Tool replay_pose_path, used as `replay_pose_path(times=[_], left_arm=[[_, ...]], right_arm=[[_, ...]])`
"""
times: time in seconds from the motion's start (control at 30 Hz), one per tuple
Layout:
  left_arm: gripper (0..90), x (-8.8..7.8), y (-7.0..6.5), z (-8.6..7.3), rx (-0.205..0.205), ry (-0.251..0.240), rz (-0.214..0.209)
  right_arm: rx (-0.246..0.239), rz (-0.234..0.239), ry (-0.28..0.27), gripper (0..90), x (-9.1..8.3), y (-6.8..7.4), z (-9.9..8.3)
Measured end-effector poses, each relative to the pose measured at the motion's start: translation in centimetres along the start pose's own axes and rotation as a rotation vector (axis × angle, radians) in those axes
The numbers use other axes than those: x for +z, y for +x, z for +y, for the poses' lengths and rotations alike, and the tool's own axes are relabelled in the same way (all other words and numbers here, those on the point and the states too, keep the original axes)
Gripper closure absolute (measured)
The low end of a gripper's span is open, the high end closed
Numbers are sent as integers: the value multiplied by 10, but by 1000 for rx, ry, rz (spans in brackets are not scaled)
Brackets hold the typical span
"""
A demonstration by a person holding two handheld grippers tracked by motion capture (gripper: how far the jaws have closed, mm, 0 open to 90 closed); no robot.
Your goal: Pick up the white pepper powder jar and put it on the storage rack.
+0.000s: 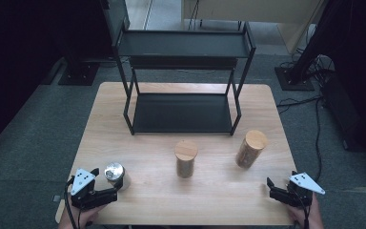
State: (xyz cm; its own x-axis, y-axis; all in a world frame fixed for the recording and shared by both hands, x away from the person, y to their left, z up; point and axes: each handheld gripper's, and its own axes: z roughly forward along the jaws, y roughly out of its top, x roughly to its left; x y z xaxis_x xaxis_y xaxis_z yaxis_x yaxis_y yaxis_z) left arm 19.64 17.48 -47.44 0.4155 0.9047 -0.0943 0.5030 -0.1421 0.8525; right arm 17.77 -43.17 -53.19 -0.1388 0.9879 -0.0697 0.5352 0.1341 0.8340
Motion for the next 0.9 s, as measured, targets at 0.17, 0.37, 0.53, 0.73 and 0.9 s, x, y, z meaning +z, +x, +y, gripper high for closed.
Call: replay_pose_path(times=[0.17, 0.37, 0.53, 0.73, 0.9], left_arm=[[44, 4, -2, -1, -2, 7, -7], [44, 9, -4, -4, 3, 20, 10], [52, 16, -6, -7, 22, 45, 24], [52, 21, -7, -9, 9, 49, 31], [78, 24, -10, -8, 8, 42, 51]], right_arm=[[0, -2, -1, 43, 0, 0, 0], [-8, -2, -1, 43, 0, 1, 0], [-7, -2, -1, 43, 0, 1, 0], [-12, -3, 1, 43, 0, 1, 0], [-11, -2, 0, 43, 0, 1, 0]])
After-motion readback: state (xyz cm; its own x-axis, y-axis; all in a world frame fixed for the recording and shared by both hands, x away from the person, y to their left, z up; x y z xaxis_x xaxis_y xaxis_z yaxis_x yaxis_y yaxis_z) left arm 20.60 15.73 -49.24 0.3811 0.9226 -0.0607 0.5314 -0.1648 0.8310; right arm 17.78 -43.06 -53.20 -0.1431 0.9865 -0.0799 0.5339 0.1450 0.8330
